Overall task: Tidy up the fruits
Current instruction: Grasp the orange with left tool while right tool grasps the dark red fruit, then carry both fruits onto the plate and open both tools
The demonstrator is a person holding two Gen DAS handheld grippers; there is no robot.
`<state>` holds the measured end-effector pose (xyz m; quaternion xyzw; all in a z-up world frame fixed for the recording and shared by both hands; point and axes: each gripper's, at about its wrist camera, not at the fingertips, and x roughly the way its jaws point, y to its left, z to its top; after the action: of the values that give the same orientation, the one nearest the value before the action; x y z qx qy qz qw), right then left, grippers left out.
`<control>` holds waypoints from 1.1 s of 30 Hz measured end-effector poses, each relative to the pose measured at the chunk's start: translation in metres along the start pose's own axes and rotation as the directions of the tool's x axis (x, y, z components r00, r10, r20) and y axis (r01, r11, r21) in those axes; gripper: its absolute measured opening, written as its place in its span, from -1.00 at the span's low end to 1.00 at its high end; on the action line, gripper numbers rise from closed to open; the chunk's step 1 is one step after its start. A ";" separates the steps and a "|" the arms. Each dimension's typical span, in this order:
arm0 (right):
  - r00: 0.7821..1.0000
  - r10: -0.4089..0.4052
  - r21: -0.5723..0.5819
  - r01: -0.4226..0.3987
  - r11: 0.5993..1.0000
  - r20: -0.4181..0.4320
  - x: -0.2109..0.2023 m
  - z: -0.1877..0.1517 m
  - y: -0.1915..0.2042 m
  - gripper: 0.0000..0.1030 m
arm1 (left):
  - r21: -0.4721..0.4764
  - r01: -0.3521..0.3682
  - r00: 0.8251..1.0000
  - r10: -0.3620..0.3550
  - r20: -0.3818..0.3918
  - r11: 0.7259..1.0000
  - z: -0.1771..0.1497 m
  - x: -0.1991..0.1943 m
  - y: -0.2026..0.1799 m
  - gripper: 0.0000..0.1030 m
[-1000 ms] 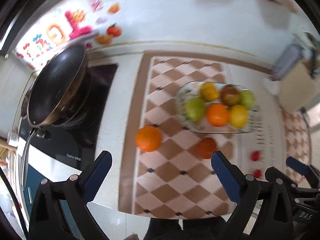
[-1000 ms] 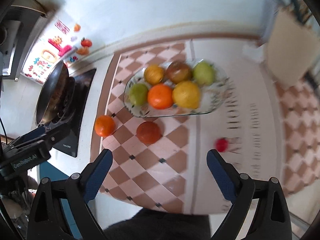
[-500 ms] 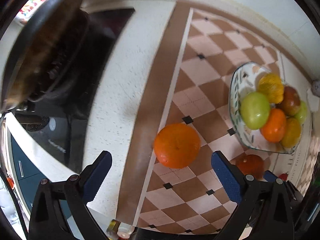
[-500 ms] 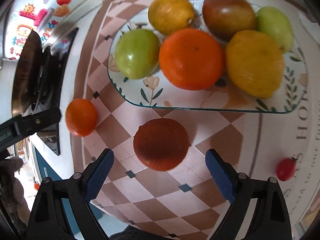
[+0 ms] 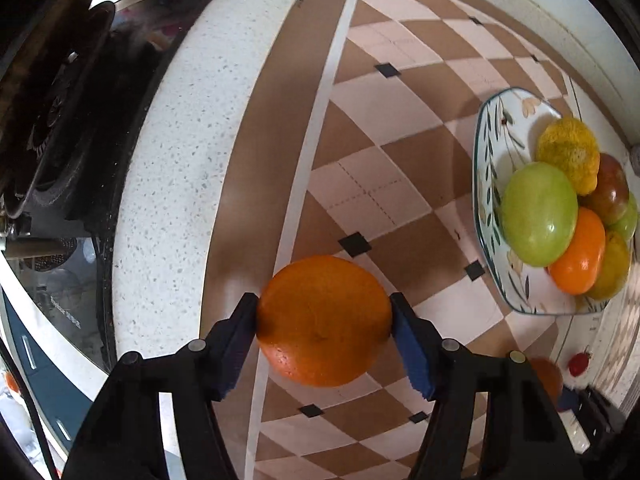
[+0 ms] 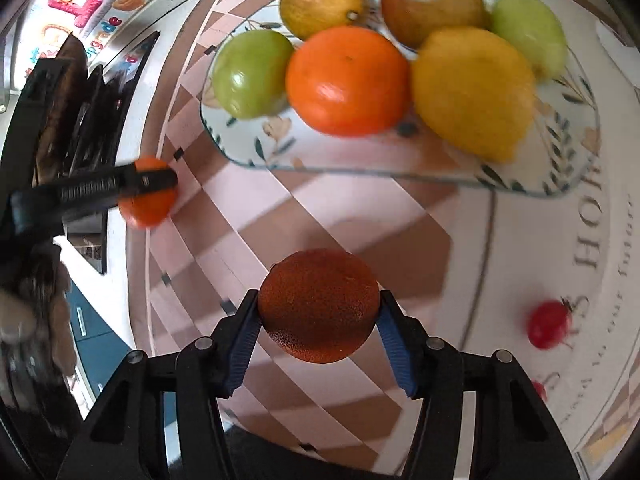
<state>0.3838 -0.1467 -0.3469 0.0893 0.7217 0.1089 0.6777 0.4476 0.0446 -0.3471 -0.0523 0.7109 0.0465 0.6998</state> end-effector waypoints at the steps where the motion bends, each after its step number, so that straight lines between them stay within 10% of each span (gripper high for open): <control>1: 1.000 -0.001 0.002 0.001 1.000 -0.001 -0.002 -0.005 -0.004 0.17 | -0.010 0.007 1.000 -0.007 0.004 1.000 -0.003 -0.001 0.001 0.22; 10: 1.000 -0.007 0.053 0.006 0.999 0.009 -0.014 -0.027 -0.032 0.17 | 0.062 0.142 0.988 -0.138 -0.067 0.988 -0.074 -0.001 -0.037 0.22; 15: 1.000 -0.010 0.082 0.010 0.997 -0.004 -0.011 -0.033 -0.048 0.17 | 0.124 0.083 0.996 -0.079 -0.038 0.989 -0.097 0.000 -0.054 0.22; 33: 0.998 0.046 0.121 -0.050 0.991 0.040 -0.027 -0.051 -0.061 0.16 | 0.146 0.094 0.995 -0.095 -0.001 0.985 -0.087 -0.018 -0.076 0.21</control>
<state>0.3361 -0.2140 -0.3353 0.1500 0.7119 0.0792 0.6815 0.3724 -0.0424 -0.3272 -0.0344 0.7069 -0.0388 0.7055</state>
